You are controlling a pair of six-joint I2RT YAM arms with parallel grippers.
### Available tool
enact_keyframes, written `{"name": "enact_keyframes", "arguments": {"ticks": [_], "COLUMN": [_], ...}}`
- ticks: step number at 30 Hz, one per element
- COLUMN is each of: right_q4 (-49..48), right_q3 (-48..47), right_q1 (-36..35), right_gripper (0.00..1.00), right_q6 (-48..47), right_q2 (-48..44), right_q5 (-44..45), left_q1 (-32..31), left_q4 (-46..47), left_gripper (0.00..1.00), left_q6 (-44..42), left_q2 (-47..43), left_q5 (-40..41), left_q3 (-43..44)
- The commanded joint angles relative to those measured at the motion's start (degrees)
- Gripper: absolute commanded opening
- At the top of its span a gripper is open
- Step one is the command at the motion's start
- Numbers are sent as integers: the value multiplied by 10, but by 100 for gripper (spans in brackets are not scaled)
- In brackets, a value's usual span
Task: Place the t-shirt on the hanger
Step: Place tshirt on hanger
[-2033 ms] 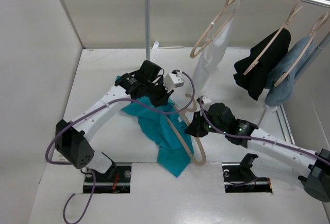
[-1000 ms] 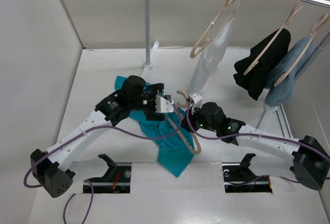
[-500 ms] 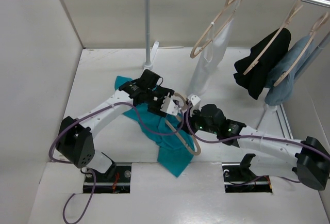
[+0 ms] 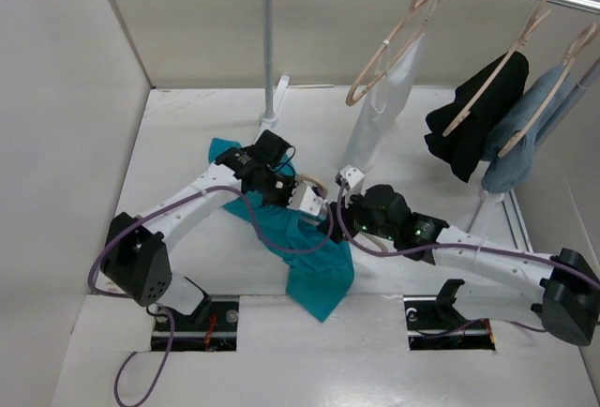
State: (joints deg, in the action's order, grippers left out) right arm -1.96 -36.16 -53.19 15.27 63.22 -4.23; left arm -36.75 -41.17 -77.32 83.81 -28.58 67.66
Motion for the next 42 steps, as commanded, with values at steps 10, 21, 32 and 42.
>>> {"name": "enact_keyframes", "arguments": {"ticks": [10,21,32,42], "right_q4": [69,141,158,165], "right_q3": [-51,-32,-15,-65], "right_q1": [-5,-10,-28,-28], "right_gripper": [100,13,51,45], "right_q6": [119,137,160,227], "right_q2": [-169,-21,20,133], "right_q5": [69,34,84,150], "left_q1": [12,12,12,12], "left_q4": [44,21,26,26], "left_gripper": [0,0,0,0], "left_q6": [-104,-153,-211,-194], "left_q2": [-202,-212,-244,-245], "left_q5": [19,-8,-8,-13], "left_q3": [-142,-139,-181,-170]}}
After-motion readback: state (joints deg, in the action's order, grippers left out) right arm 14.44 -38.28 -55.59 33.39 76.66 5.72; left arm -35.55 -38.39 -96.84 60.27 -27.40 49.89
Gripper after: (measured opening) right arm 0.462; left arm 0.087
